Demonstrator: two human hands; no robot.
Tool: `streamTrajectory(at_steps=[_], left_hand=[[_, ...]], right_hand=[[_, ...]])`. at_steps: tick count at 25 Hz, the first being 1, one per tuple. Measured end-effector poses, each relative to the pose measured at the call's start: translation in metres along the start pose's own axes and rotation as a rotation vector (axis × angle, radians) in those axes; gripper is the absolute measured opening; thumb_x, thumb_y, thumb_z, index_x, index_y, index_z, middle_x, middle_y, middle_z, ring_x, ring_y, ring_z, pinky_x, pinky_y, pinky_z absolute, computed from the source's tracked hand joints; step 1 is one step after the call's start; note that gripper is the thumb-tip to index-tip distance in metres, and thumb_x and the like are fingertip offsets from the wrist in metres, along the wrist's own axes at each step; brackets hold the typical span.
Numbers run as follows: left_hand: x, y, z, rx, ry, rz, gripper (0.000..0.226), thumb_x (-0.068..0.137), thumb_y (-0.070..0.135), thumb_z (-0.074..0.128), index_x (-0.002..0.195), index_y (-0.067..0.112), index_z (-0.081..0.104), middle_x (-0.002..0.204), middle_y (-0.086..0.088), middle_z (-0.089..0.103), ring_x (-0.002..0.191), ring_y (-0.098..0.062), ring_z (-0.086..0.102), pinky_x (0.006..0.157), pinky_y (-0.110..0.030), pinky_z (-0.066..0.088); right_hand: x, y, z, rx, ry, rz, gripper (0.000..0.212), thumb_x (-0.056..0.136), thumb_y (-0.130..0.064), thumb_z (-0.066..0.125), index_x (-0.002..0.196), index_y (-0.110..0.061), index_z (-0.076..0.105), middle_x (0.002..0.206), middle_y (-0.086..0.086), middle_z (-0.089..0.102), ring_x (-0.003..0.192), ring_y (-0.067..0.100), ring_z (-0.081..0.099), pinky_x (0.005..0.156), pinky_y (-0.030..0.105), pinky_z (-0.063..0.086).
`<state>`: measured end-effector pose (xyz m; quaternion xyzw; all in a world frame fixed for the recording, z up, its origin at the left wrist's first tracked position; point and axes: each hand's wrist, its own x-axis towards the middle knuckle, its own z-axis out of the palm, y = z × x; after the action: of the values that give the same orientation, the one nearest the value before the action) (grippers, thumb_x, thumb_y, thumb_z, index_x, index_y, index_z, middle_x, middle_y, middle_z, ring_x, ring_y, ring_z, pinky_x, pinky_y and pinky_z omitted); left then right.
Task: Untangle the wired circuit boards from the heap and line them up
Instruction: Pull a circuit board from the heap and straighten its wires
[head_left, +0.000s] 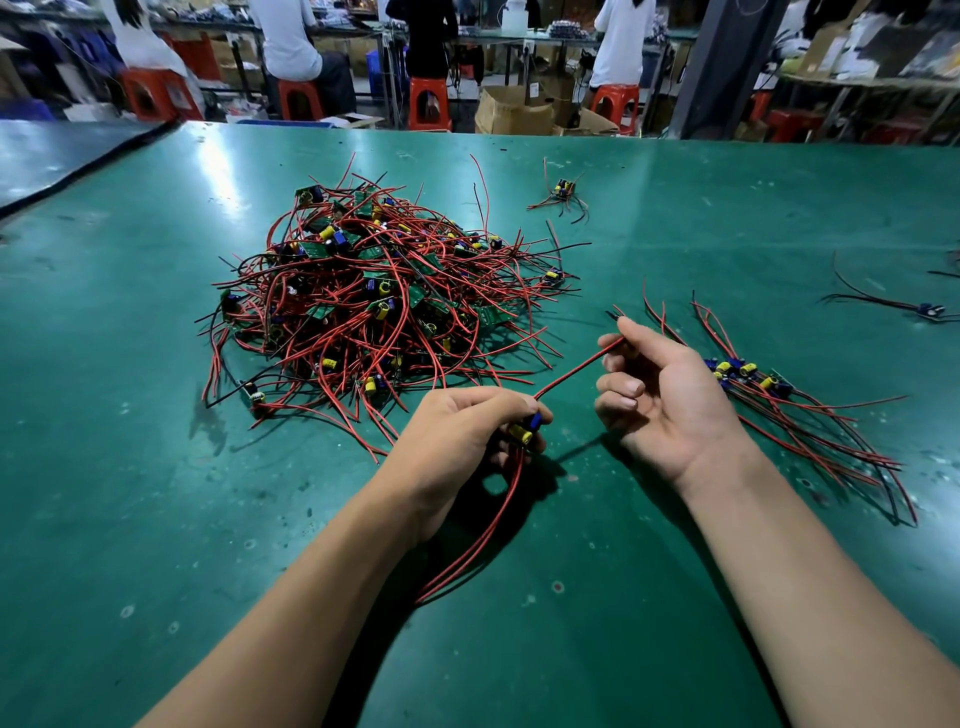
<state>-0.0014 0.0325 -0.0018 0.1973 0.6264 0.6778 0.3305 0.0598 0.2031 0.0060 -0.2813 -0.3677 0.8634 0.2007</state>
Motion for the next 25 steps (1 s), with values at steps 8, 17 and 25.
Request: streamTrajectory(at_steps=[8,17,25], left_hand=[[0.005,-0.001,-0.004,-0.134,0.059,-0.005,0.022,0.095,0.021,0.060,0.088,0.003,0.071,0.068,-0.008,0.068,0.051,-0.008,0.057,0.047,-0.014,0.045],[0.007,-0.003,-0.007,-0.199,0.086,-0.015,0.023,0.087,0.032,0.068,0.082,0.010,0.075,0.078,-0.010,0.072,0.062,-0.016,0.065,0.062,-0.024,0.056],[0.006,0.001,-0.005,-0.307,0.148,0.003,0.020,0.083,0.032,0.070,0.080,0.013,0.065,0.076,-0.007,0.072,0.062,-0.013,0.067,0.057,-0.024,0.056]], right_hand=[[-0.005,0.016,0.006,-0.417,-0.223,0.055,0.045,0.064,-0.050,0.080,0.091,-0.014,0.076,0.072,-0.005,0.059,0.049,0.006,0.047,0.041,0.017,0.037],[-0.013,0.022,0.005,-0.541,-0.452,0.152,0.031,0.073,-0.034,0.082,0.099,-0.019,0.074,0.081,0.001,0.067,0.054,0.009,0.052,0.041,0.017,0.040],[-0.021,0.031,0.012,-1.116,-0.273,-0.555,0.024,0.076,-0.031,0.086,0.093,-0.024,0.070,0.081,-0.010,0.069,0.063,0.004,0.059,0.062,0.022,0.052]])
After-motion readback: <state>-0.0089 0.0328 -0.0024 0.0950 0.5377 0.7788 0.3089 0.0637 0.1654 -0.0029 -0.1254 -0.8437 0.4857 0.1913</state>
